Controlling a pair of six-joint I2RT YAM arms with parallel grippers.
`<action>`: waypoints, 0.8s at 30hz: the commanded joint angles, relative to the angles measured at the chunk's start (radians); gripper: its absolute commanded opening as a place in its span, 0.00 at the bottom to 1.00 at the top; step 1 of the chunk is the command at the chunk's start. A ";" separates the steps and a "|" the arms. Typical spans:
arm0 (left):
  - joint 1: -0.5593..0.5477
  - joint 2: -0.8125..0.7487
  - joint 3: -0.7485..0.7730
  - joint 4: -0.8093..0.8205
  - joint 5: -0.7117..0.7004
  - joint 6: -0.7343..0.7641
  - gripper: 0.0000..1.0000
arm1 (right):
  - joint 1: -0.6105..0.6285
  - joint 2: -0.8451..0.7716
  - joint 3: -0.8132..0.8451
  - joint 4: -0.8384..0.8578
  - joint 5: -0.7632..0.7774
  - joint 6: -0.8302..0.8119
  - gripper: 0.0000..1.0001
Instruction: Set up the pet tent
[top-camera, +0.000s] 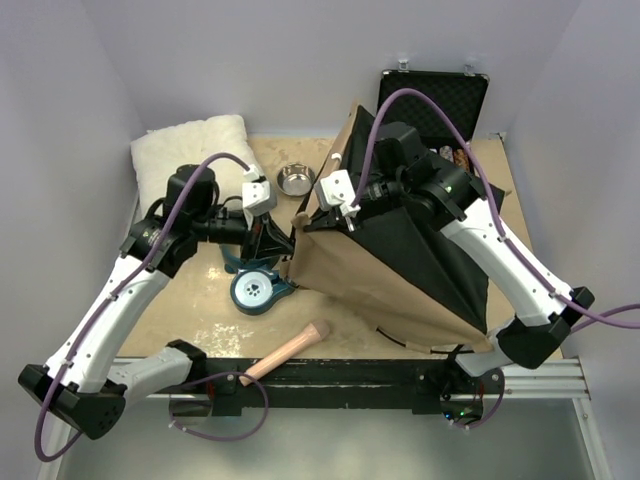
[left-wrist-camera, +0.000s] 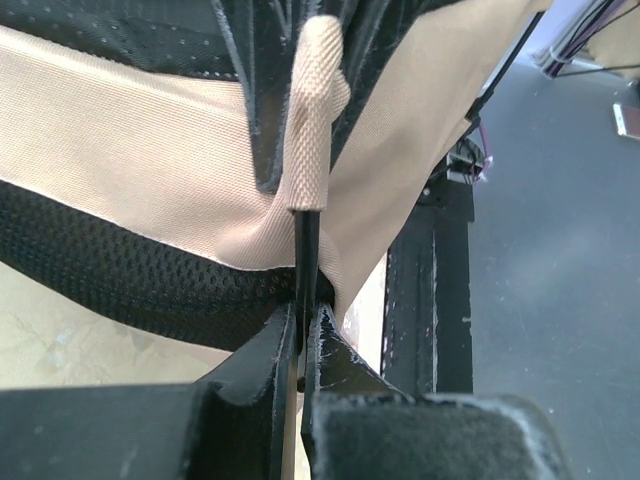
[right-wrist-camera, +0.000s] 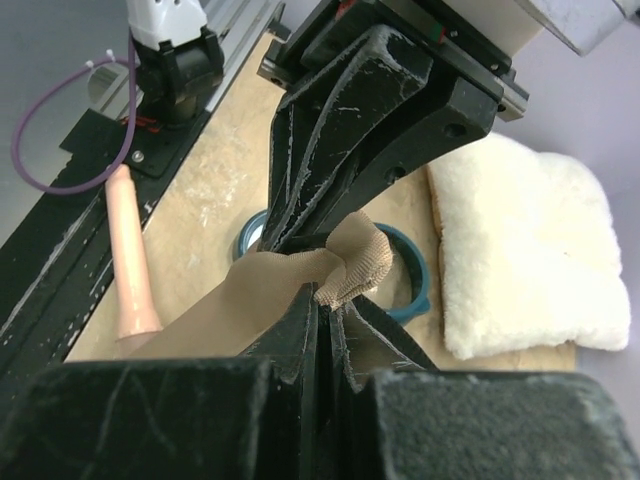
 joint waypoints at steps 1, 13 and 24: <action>-0.024 0.000 0.054 -0.044 -0.017 0.150 0.00 | 0.013 0.071 0.023 -0.200 0.039 -0.060 0.00; -0.033 0.082 0.081 -0.113 -0.108 0.191 0.00 | 0.014 0.062 -0.002 -0.203 0.096 -0.085 0.00; -0.077 0.082 0.098 -0.155 -0.163 0.282 0.00 | 0.016 0.073 -0.014 -0.203 0.099 -0.044 0.10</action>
